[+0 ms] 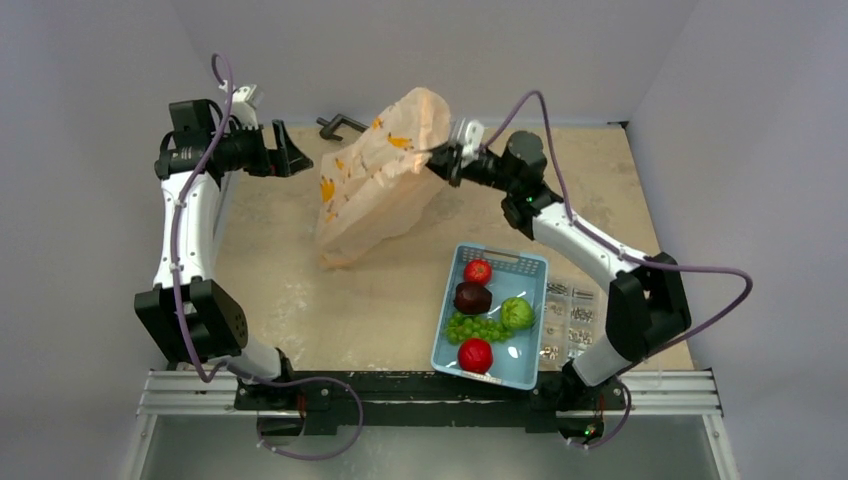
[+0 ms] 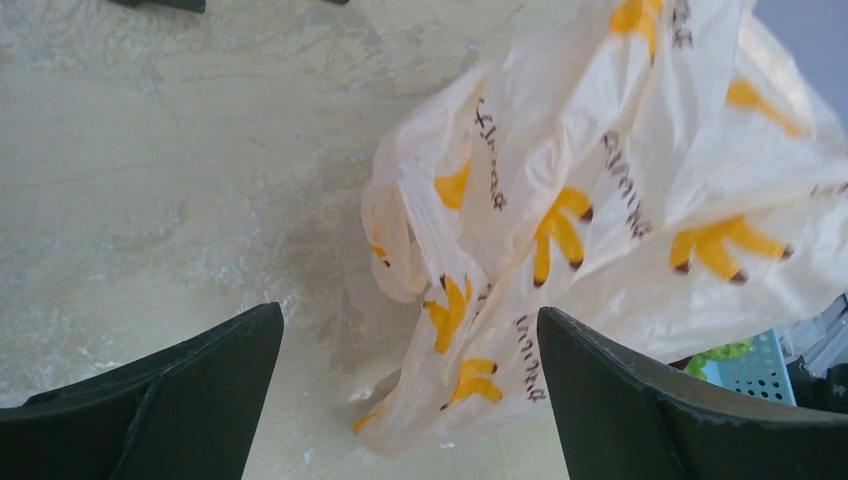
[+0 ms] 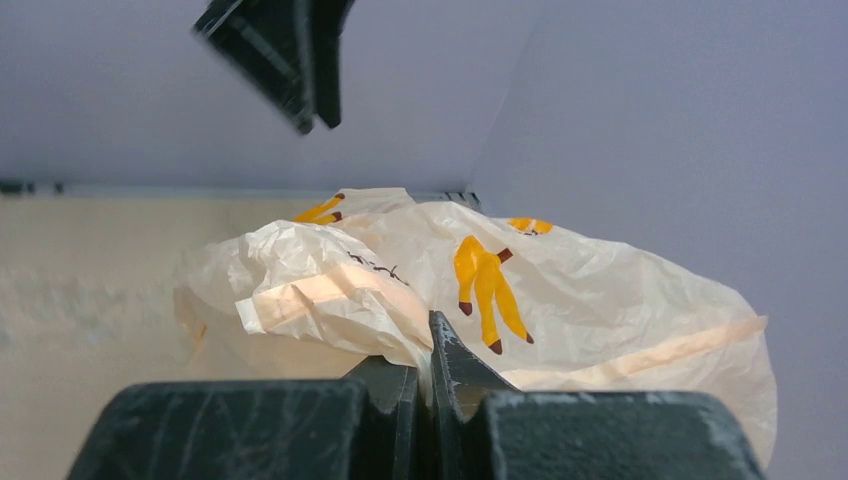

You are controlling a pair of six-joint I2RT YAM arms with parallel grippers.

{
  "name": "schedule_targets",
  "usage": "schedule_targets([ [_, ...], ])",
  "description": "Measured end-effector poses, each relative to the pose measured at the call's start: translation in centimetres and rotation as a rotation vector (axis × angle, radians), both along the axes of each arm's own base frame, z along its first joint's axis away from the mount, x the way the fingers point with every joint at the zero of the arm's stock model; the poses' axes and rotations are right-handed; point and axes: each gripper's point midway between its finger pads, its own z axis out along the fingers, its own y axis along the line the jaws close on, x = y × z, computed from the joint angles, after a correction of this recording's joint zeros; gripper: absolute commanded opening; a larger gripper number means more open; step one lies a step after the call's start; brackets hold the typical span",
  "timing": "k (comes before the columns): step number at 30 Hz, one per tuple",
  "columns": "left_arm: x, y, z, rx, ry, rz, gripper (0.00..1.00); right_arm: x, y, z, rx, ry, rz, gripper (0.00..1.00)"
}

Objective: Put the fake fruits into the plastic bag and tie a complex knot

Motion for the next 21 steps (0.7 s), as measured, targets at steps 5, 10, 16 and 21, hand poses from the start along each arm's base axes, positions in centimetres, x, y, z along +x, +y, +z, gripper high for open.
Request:
schedule_targets([
  [5, 0.0, -0.3, -6.2, -0.079, 0.213, 0.055, 1.00, -4.0, -0.2, -13.2, -0.317, -0.098, 0.106, 0.00],
  [10, -1.4, -3.4, -11.9, -0.123, 0.413, 0.015, 1.00, -6.6, -2.0, -20.4, -0.497, -0.077, 0.184, 0.00],
  [16, -1.5, -5.3, -16.2, -0.108, 0.544, 0.000, 1.00, -6.7, -2.3, -17.9, -0.508, -0.228, 0.190, 0.00],
  [21, -0.7, -6.1, -19.4, -0.103, 0.625, 0.030, 0.59, -7.0, -2.6, -17.4, -0.521, -0.263, 0.196, 0.00],
])
